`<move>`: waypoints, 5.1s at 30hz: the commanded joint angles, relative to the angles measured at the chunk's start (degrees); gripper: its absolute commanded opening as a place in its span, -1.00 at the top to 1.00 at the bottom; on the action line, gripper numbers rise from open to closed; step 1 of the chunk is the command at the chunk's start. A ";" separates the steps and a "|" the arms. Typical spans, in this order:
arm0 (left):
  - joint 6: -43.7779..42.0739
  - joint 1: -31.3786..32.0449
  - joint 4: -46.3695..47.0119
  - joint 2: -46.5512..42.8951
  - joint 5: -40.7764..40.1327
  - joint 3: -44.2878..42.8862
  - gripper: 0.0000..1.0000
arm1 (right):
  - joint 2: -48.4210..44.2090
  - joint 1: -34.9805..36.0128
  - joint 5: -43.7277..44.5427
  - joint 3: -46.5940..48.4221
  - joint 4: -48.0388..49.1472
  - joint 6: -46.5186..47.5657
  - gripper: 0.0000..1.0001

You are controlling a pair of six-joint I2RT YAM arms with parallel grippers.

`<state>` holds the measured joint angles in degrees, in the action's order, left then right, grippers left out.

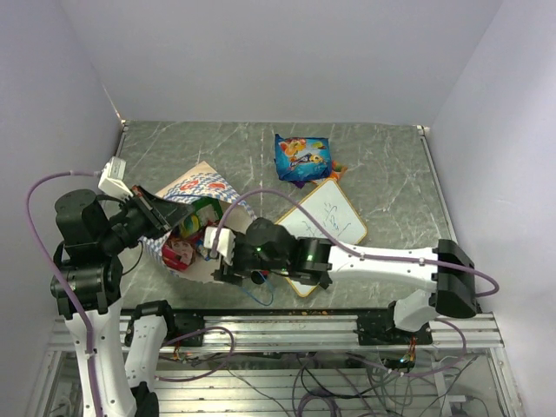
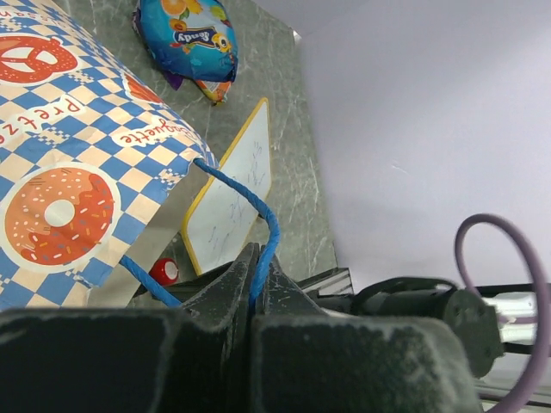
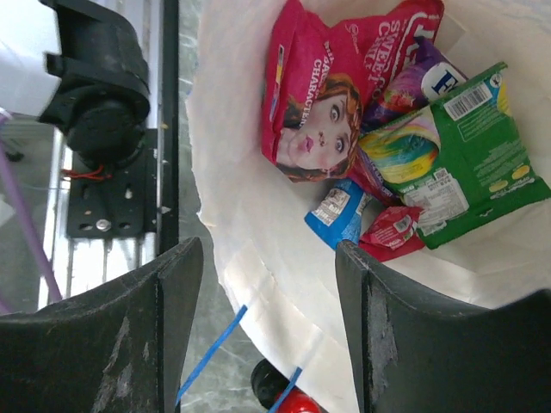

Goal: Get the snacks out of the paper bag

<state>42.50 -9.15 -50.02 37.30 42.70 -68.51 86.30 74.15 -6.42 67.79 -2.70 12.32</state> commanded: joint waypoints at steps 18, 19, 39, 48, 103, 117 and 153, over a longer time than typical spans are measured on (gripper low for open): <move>-0.77 0.42 0.27 5.33 -1.18 -3.54 0.86 | 23.02 0.97 31.29 5.81 26.79 -10.48 -0.34; -0.95 0.44 -0.34 5.94 -1.40 -3.96 0.86 | 24.52 0.72 31.74 6.86 27.78 -10.81 -0.38; -0.82 0.38 0.06 12.51 -2.68 -7.35 0.86 | 44.72 -6.85 28.22 26.78 29.71 -17.81 -0.81; -1.84 0.39 -1.65 12.47 -1.87 -7.83 0.86 | 51.44 -8.03 30.14 34.60 27.20 -19.13 -0.90; -5.79 0.35 -7.46 20.16 -9.96 -19.22 0.86 | 37.86 -10.90 3.44 30.38 25.69 -13.17 1.00; -3.46 0.36 -3.39 18.63 -13.59 -20.02 0.86 | 34.71 -13.22 0.48 31.90 22.51 -13.61 1.00; -3.84 0.43 -5.53 17.85 -12.02 -16.83 0.86 | 5.63 -13.59 -1.71 14.32 15.15 -14.98 1.00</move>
<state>38.59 -9.15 -55.27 55.51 29.17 -84.68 100.14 60.82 -8.54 83.70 11.84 -2.81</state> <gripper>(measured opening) 0.074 0.017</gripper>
